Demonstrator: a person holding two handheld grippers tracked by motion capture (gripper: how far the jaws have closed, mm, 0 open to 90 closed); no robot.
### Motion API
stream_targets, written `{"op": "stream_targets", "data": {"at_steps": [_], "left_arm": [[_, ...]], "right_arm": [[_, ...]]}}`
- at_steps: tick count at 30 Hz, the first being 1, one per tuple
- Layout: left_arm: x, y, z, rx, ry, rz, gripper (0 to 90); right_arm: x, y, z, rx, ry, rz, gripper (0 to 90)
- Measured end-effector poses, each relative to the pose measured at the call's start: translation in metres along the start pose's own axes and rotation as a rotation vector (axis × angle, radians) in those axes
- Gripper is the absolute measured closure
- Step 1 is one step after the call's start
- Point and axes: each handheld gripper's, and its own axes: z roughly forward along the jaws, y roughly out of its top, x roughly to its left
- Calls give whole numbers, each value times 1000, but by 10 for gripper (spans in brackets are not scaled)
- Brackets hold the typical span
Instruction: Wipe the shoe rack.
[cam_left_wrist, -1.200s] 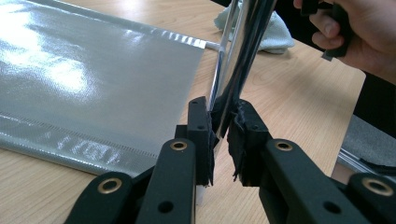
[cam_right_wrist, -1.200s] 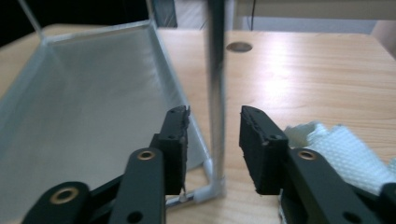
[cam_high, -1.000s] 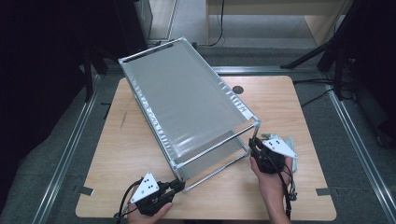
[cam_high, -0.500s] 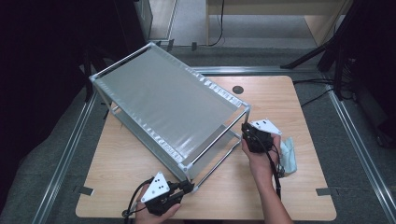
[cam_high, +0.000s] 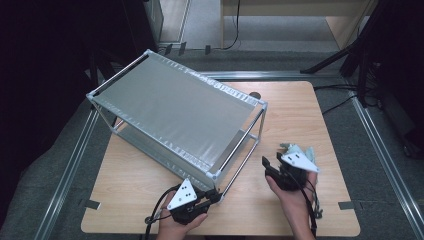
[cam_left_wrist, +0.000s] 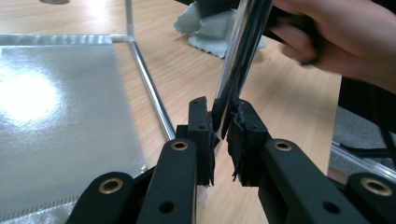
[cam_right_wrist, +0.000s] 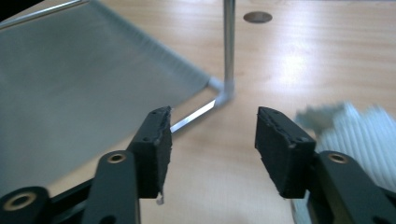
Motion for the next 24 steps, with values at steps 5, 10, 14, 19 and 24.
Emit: {"op": "stream_targets", "data": {"at_steps": [5, 10, 14, 19, 24], "left_arm": [[4, 2, 4, -22, -8, -25, 755], [9, -1, -17, -81, 39, -53, 441], [17, -2, -45, -134, 118, -75, 342], [41, -5, -75, -163, 221, -137, 317], [62, -12, -97, -166, 305, -187, 305]], "right_arm": [[5, -26, -31, -7, 27, 21, 366], [24, -37, -43, 4, 60, 9, 215], [49, -37, -38, 15, 138, -19, 132], [88, -36, -29, 14, 247, -83, 82], [114, -34, -14, 18, 263, -114, 141]]}}
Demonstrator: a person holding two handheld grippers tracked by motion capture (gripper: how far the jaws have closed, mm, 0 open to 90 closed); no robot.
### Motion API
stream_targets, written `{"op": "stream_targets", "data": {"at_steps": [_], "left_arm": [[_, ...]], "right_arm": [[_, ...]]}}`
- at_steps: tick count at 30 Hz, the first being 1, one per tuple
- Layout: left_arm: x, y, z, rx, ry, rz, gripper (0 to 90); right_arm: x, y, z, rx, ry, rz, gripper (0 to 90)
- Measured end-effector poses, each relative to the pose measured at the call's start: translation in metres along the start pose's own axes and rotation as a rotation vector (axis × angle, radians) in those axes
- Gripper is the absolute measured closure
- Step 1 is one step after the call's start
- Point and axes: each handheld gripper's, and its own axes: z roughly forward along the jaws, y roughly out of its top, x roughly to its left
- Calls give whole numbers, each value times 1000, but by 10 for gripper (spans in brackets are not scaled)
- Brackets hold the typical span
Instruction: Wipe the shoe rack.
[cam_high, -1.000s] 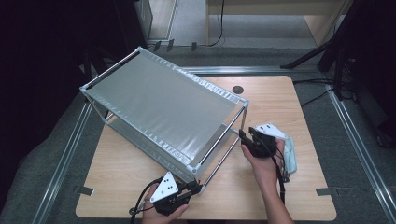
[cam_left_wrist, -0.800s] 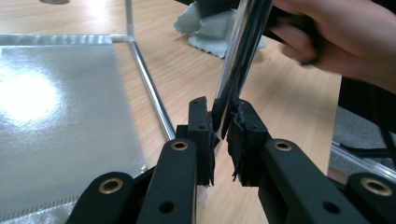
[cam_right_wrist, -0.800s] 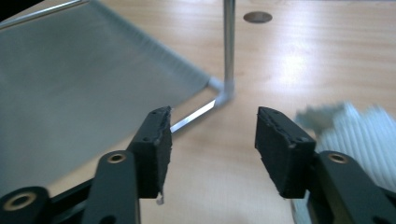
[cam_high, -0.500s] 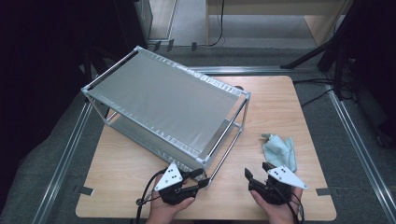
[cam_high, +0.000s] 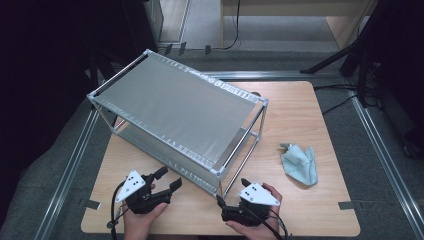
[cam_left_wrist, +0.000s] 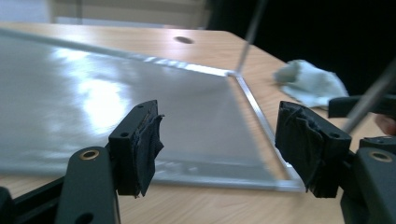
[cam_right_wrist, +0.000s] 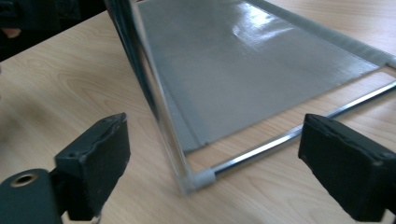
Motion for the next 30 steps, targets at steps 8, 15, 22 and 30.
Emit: {"op": "stream_targets", "data": {"at_steps": [8, 15, 22, 30], "left_arm": [[18, -4, -12, 29, 80, -18, 297], [33, -4, -20, 45, 137, -46, 304], [51, -4, -28, 56, 176, -55, 304], [80, -3, -39, 31, 273, -46, 341]], "right_arm": [[3, 3, 18, -4, 21, -14, 574], [-30, 1, -1, -14, -18, 42, 772], [-87, -4, -24, -35, -138, 95, 775], [-114, -8, -38, -50, -213, 163, 773]]}}
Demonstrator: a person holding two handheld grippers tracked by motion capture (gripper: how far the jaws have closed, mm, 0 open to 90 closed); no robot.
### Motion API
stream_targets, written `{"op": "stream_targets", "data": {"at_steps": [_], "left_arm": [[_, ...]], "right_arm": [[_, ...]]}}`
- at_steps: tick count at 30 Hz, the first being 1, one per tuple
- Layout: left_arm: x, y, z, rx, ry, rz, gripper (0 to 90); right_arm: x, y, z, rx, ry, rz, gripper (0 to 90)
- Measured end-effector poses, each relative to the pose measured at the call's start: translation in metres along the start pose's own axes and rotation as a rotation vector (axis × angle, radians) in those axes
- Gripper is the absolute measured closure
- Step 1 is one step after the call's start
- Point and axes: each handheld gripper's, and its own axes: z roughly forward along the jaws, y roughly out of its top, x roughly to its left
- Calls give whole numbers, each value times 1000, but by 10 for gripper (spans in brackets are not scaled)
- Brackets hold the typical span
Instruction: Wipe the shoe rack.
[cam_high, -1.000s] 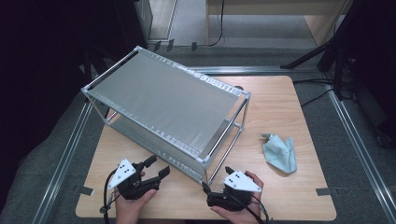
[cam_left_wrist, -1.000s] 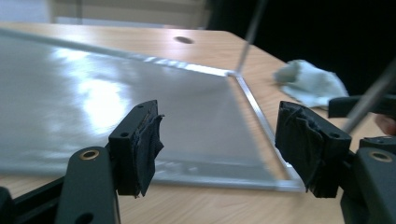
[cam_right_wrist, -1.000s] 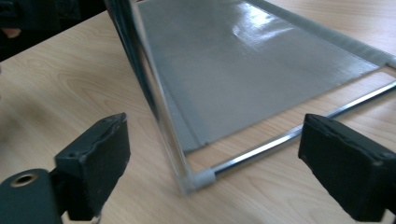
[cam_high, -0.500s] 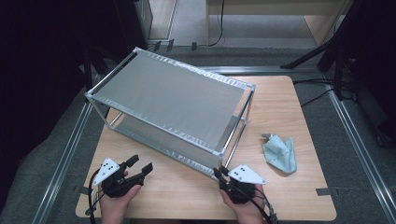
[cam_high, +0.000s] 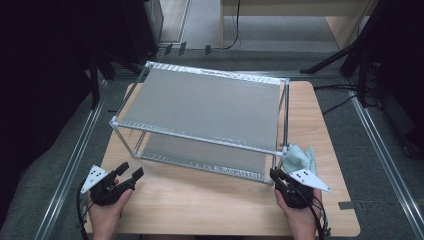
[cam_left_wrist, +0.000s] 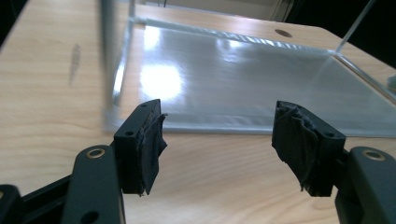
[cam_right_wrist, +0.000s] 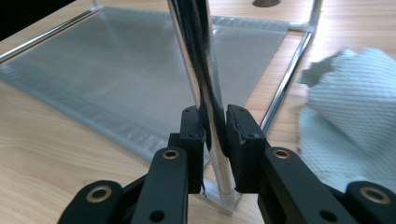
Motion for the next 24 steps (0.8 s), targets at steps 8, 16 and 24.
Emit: {"op": "stream_targets", "data": {"at_steps": [8, 16, 24], "left_arm": [[11, 10, 24, 25, 73, 11, 409], [20, 19, 45, 14, 62, 20, 562], [14, 18, 38, 28, 31, 33, 787]], "right_arm": [[-11, -9, -16, -19, -25, 10, 773], [-22, -17, -33, -27, -21, 31, 769], [-23, -17, -34, -21, -27, 34, 769]]}}
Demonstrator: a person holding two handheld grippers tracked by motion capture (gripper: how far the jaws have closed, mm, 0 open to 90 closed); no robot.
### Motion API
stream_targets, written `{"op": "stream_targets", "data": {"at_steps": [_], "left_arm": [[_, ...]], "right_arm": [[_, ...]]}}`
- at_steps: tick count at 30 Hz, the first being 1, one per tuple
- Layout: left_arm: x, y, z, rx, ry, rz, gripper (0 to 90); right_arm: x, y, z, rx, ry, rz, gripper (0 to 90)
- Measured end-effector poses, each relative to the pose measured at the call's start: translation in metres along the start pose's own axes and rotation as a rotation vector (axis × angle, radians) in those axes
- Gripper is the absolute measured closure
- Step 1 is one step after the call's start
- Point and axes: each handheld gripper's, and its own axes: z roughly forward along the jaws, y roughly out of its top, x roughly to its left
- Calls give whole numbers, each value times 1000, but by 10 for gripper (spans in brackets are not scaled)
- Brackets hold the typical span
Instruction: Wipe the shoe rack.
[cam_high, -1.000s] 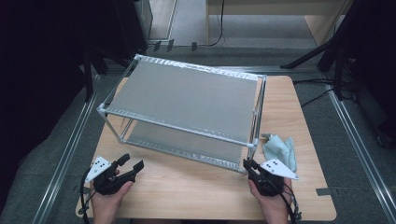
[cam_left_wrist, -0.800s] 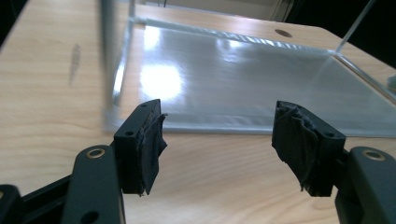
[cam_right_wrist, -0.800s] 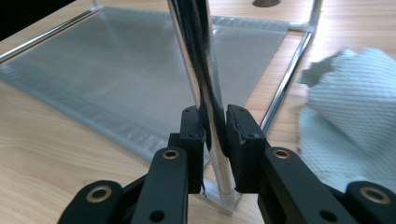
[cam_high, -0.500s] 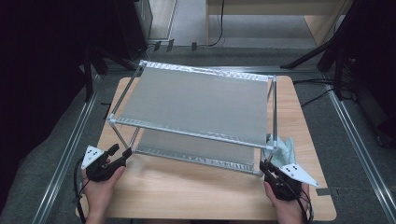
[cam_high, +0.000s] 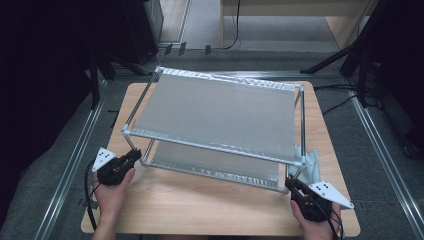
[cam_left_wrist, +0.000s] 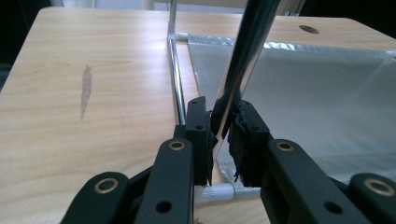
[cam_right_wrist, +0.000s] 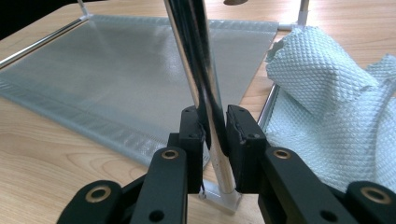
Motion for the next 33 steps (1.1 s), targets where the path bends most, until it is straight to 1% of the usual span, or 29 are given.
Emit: {"op": "stream_targets", "data": {"at_steps": [2, 3, 7, 11, 13, 15, 16, 18, 20, 22, 25, 27, 28, 31, 33], "left_arm": [[-1, -2, -6, 4, 22, 19, 795], [0, -3, -9, 7, 28, 20, 797], [5, -10, -27, 4, 39, 8, 797], [9, -19, -45, 1, 51, -8, 795], [8, -22, -53, 5, 62, -5, 797], [3, -27, -61, 9, 69, 3, 800], [-1, -29, -65, 6, 65, 1, 800], [-8, -33, -70, 9, 53, 15, 801], [-16, -36, -74, 11, 42, 26, 803], [-22, -39, -77, 10, 31, 18, 801], [-28, -42, -80, 16, 10, 0, 795], [-31, -44, -81, 17, -12, -2, 791], [-32, -44, -82, 18, -15, -3, 791], [-35, -44, -82, 21, -14, -9, 788], [-38, -44, -80, 26, -10, -5, 789]], "right_arm": [[2, 2, 3, 1, -4, -1, 769], [3, 3, 6, 1, -5, 3, 768], [6, 8, 18, 1, 9, 11, 764], [11, 15, 33, 9, 25, -3, 765], [12, 20, 41, 13, 30, -11, 766], [11, 26, 50, 16, 25, -13, 766], [10, 29, 54, 22, 18, -12, 768], [6, 36, 62, 27, -6, -19, 769], [0, 43, 71, 29, -15, -4, 768], [-5, 49, 79, 28, -31, 3, 769], [-10, 55, 89, 26, -38, 5, 770], [-13, 58, 93, 26, -48, -1, 774], [-14, 60, 95, 27, -49, -2, 774], [-17, 61, 97, 28, -47, -14, 777], [-19, 61, 97, 24, -49, -22, 780]]}}
